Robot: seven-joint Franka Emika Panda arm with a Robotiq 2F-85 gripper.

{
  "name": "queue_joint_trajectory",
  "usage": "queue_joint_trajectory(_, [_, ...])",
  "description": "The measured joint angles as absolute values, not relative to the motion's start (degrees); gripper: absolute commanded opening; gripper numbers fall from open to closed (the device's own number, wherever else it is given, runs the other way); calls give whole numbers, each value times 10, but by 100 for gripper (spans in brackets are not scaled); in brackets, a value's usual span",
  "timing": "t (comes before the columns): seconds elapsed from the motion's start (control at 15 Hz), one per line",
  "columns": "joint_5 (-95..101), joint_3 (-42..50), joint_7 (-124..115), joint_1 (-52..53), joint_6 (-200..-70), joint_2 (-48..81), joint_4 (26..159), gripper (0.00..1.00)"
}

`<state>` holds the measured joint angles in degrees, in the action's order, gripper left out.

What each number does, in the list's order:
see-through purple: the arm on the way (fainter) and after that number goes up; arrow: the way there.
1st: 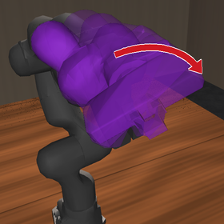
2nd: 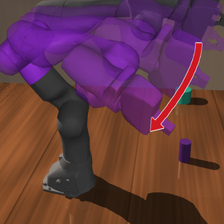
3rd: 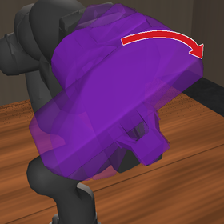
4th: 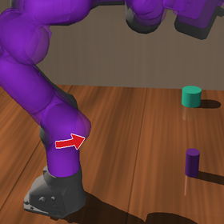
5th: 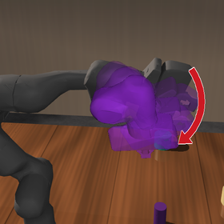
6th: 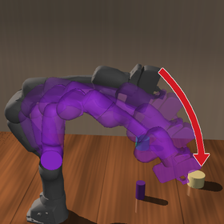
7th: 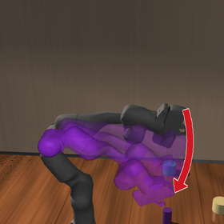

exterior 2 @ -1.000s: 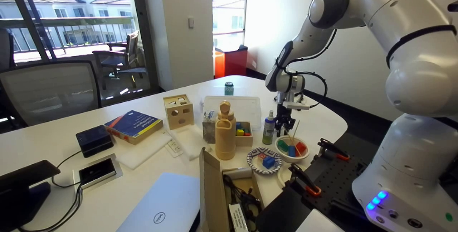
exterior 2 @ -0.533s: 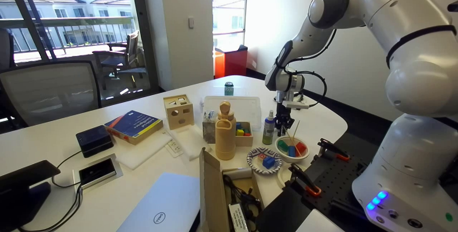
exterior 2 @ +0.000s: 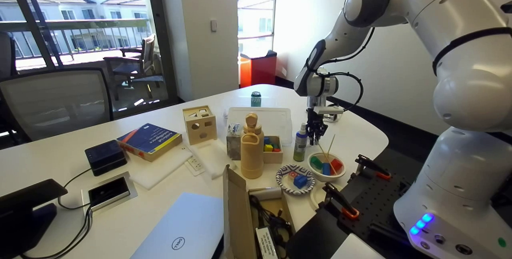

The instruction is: Pick up the clear cap and put it on the blue bottle

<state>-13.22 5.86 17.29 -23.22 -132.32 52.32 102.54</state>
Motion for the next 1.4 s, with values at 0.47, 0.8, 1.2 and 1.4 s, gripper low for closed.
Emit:
queue_joint_trajectory(0.47, [-88, 88, 131, -203, -1406, 510, 1044, 6])
queue_joint_trajectory(0.8, [-86, 83, 131, -200, -1481, 447, 1100, 6])
queue_joint_trajectory(1.2, [-92, 63, 157, -216, -1444, 275, 1213, 6])
queue_joint_trajectory(1.4, [-117, 50, 207, -220, -1389, 177, 1285, 6])
